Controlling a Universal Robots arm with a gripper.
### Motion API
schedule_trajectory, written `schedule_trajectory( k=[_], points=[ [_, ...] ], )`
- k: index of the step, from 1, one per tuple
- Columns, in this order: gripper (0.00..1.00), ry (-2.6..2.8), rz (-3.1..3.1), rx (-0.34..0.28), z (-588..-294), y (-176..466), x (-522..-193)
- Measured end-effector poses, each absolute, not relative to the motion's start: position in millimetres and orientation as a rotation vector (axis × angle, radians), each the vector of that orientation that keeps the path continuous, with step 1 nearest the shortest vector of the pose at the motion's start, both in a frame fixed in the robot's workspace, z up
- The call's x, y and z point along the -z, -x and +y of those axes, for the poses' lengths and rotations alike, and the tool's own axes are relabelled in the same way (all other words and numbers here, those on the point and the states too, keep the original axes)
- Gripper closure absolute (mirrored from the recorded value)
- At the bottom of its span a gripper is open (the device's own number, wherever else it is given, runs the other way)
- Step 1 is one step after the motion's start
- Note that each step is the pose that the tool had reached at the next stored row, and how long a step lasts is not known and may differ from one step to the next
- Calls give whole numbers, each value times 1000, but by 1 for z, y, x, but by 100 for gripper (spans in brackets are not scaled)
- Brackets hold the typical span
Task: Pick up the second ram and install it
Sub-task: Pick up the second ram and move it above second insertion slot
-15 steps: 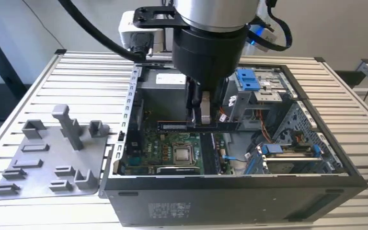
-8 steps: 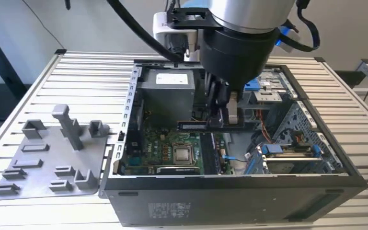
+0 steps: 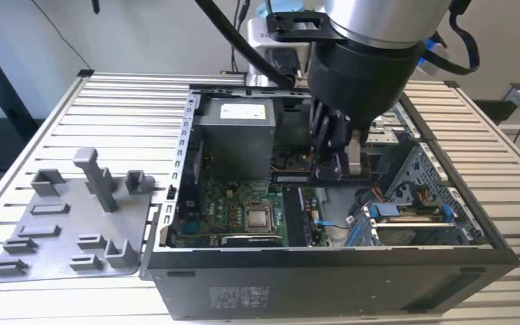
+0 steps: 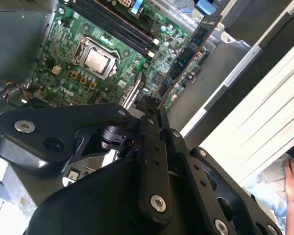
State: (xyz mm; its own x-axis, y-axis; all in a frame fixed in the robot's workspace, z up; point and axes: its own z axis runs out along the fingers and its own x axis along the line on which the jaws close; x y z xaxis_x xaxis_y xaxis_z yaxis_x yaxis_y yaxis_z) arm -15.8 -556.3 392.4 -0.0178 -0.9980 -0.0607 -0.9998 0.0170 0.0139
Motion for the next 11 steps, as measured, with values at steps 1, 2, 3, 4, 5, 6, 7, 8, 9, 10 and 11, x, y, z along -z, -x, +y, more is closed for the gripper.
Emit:
schedule_trajectory(
  k=[1, 2, 3, 4, 5, 6, 7, 8, 9, 10, 11],
  points=[
    [86, 2170, 2224, -81, -556, 15, -392],
    [86, 2163, 2231, -81, -556, 15, -392],
    [86, 2158, 2236, -80, -556, 14, -392],
    [86, 2157, 2237, -80, -556, 14, -392],
    [86, 2156, 2237, -80, -556, 14, -392],
    [86, 2155, 2238, -80, -556, 14, -392],
    [86, 2154, 2239, -80, -556, 14, -392],
    [86, 2153, 2240, -80, -556, 14, -392],
    [86, 2153, 2240, -80, -556, 14, -392],
    [86, 2153, 2240, -80, -556, 14, -392],
    [86, 2153, 2240, -80, -556, 14, -392]
  ],
)
